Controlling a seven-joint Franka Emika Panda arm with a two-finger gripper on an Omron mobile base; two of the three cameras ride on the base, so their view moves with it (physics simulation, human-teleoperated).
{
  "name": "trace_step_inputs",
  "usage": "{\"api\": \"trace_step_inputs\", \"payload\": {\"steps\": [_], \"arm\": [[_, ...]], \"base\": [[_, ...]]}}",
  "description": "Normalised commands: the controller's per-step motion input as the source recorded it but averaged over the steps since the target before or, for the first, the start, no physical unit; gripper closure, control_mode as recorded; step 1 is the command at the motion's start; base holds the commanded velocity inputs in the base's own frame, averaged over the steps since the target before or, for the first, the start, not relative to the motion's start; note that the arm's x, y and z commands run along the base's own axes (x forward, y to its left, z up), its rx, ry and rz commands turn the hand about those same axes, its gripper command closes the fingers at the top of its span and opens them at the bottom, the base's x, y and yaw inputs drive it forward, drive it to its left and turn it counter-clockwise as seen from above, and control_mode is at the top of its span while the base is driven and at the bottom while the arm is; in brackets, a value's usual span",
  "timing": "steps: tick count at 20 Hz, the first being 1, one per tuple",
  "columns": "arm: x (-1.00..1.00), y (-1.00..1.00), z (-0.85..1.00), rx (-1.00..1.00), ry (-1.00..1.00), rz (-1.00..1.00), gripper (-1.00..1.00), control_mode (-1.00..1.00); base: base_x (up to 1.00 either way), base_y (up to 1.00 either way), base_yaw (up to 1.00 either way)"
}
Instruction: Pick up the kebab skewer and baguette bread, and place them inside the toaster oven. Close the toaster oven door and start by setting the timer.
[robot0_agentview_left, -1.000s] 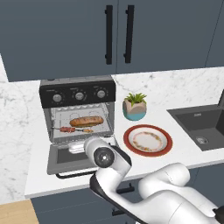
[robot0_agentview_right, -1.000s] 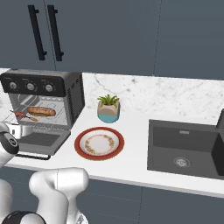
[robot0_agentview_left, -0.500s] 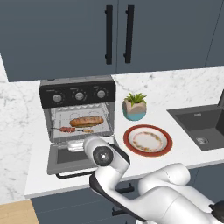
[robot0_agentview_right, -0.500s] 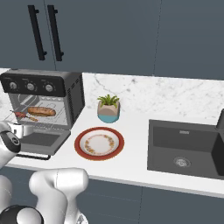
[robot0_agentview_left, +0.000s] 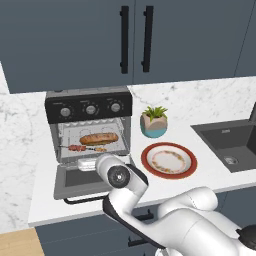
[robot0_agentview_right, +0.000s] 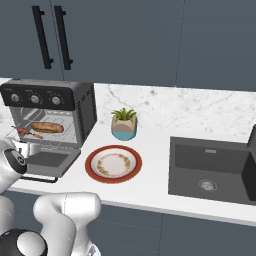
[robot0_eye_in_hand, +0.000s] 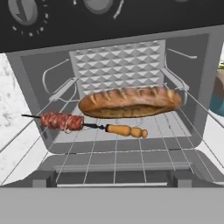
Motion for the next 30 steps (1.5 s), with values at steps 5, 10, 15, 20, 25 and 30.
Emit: {"api": "trace_step_inputs", "payload": {"steps": [5, 10, 15, 20, 25, 30], "arm": [[0.0, 0.0, -0.11, 0.01, -0.01, 0.0, -1.0, -1.0], [0.09, -0.01, -0.01, 0.02, 0.0, 0.0, -1.0, -1.0], [0.11, 0.0, -0.11, 0.0, -0.02, 0.0, -1.0, -1.0], [0.01, -0.01, -0.19, 0.0, -0.02, 0.0, -1.0, -1.0], [0.0, 0.0, -0.01, 0.0, 0.0, 0.0, -1.0, -1.0], [0.12, 0.0, 0.0, 0.0, 0.0, 0.0, -1.0, -1.0]], "base": [[0.0, 0.0, 0.0], [0.0, 0.0, 0.0], [0.0, 0.0, 0.0], [0.0, 0.0, 0.0], [0.0, 0.0, 0.0], [0.0, 0.0, 0.0]]}}
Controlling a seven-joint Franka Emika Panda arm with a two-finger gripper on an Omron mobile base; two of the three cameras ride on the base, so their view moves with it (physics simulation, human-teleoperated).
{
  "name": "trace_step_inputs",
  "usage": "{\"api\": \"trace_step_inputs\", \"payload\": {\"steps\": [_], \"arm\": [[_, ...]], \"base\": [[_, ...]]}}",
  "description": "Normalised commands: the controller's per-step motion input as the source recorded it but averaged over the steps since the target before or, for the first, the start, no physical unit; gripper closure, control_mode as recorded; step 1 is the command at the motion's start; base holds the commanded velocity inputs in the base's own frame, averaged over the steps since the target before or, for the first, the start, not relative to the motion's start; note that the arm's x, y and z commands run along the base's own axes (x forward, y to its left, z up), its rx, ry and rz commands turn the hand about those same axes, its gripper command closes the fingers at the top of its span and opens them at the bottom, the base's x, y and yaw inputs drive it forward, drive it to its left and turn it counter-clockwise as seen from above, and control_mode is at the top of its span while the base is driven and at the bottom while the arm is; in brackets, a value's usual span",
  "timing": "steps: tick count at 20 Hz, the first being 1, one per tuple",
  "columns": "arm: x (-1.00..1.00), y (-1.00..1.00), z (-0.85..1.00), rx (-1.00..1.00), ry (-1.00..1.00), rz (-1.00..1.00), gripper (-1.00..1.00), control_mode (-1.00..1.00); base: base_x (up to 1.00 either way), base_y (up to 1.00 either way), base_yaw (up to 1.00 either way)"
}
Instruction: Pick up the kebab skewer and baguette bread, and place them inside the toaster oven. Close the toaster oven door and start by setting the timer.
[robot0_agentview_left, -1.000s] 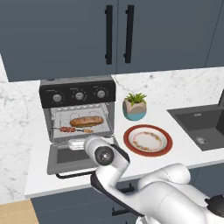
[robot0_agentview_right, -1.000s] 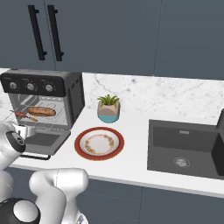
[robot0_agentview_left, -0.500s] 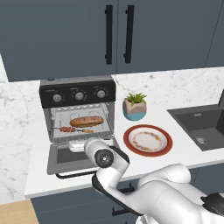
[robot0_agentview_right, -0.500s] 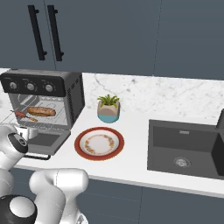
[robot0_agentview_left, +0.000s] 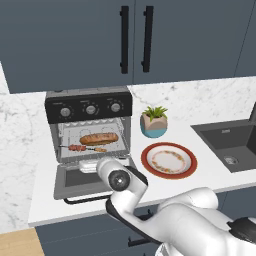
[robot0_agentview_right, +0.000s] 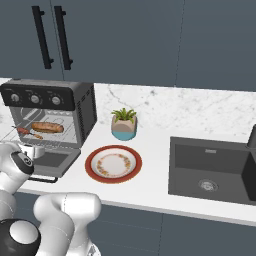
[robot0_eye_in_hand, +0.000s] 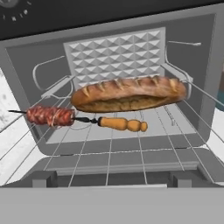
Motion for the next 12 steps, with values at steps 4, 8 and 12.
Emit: {"api": "trace_step_inputs", "payload": {"steps": [4, 8, 12], "arm": [[0.11, 0.0, 0.0, 0.0, 0.0, 0.0, -1.0, -1.0], [0.0, 0.0, -0.09, 0.0, 0.0, 0.0, -1.0, -1.0], [0.0, 0.0, -0.08, 0.0, 0.0, 0.0, -1.0, -1.0]], "base": [[0.0, 0.0, 0.0], [0.0, 0.0, 0.0], [0.0, 0.0, 0.0]]}}
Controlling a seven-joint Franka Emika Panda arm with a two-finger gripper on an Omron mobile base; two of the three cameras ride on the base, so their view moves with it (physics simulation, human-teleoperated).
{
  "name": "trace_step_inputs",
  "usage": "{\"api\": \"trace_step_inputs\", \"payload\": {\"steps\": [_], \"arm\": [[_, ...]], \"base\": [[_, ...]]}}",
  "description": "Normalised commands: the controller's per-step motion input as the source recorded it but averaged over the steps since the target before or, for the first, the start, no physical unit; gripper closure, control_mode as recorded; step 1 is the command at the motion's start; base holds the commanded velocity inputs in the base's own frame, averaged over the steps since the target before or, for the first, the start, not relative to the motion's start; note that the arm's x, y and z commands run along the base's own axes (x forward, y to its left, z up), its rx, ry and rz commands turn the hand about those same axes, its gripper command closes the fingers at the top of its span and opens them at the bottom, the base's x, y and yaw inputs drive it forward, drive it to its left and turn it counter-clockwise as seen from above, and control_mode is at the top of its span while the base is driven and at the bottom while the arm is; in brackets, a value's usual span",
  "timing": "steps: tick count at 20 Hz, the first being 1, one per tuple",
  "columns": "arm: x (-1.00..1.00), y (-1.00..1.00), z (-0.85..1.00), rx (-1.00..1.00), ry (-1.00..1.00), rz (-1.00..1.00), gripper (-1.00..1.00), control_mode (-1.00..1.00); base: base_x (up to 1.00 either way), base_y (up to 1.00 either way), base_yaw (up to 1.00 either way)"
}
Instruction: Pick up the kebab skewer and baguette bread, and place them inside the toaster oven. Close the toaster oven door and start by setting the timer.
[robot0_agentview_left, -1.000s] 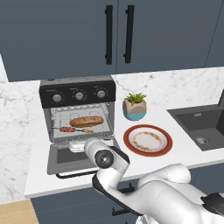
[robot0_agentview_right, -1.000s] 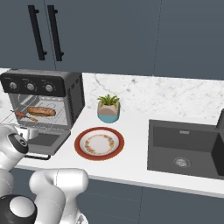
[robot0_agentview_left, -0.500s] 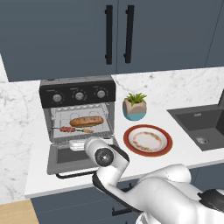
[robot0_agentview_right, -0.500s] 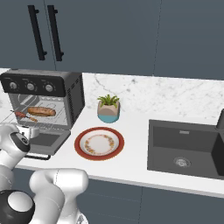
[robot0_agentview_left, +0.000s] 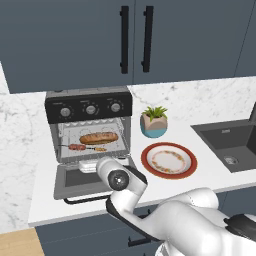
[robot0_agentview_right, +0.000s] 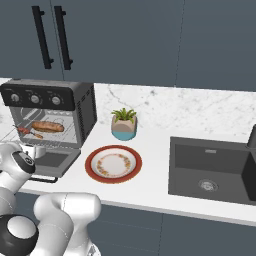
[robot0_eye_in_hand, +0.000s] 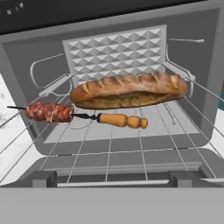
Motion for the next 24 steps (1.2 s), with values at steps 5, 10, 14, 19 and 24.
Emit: {"api": "trace_step_inputs", "payload": {"steps": [5, 10, 14, 19, 24], "arm": [[0.0, 0.0, 0.0, 0.0, 0.0, 0.0, -1.0, -1.0], [0.0, 0.0, -0.01, 0.0, 0.0, 0.0, -1.0, -1.0], [0.0, 0.0, -0.09, 0.0, 0.0, 0.0, -1.0, -1.0], [0.01, 0.0, -0.14, 0.0, -0.02, 0.0, -1.0, -1.0], [0.15, 0.0, 0.0, 0.0, 0.0, 0.0, -1.0, -1.0]], "base": [[0.0, 0.0, 0.0], [0.0, 0.0, 0.0], [0.0, 0.0, 0.0], [0.0, 0.0, 0.0], [0.0, 0.0, 0.0]]}}
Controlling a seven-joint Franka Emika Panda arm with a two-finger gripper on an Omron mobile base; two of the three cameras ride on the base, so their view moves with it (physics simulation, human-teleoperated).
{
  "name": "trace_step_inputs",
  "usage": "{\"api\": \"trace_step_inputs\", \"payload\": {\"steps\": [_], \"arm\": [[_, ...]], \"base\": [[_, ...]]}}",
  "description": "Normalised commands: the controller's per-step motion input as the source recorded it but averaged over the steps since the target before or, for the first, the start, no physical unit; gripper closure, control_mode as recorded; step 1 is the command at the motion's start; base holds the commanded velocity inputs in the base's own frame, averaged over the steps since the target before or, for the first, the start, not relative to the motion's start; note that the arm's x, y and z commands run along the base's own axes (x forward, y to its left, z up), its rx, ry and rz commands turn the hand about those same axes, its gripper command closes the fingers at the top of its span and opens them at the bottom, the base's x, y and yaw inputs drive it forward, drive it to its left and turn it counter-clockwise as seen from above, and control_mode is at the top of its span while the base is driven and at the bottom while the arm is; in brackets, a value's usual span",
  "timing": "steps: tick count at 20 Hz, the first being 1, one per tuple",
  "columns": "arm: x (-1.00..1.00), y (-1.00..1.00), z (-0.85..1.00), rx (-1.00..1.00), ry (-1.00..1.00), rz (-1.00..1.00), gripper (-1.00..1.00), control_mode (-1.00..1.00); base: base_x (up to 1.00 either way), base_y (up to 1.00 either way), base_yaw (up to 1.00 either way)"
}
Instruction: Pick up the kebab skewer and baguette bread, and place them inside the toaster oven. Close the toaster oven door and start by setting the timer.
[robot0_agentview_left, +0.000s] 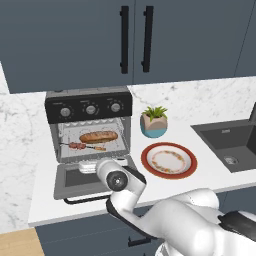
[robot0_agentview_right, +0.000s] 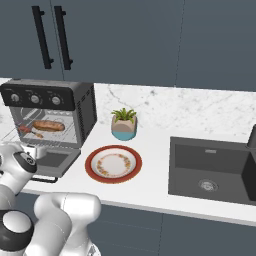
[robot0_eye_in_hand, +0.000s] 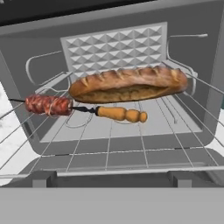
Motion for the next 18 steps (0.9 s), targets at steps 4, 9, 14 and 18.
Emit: {"api": "trace_step_inputs", "payload": {"steps": [4, 9, 14, 18], "arm": [[0.21, 0.0, 0.0, 0.0, 0.0, 0.0, -1.0, -1.0], [0.19, 0.0, 0.0, 0.0, 0.0, 0.0, -1.0, -1.0], [0.19, 0.0, 0.0, 0.0, 0.0, 0.0, -1.0, -1.0], [0.2, 0.0, 0.03, 0.0, 0.0, 0.0, -1.0, -1.0]], "base": [[0.0, 0.0, 0.0], [0.0, 0.0, 0.0], [0.0, 0.0, 0.0], [0.0, 0.0, 0.0]]}}
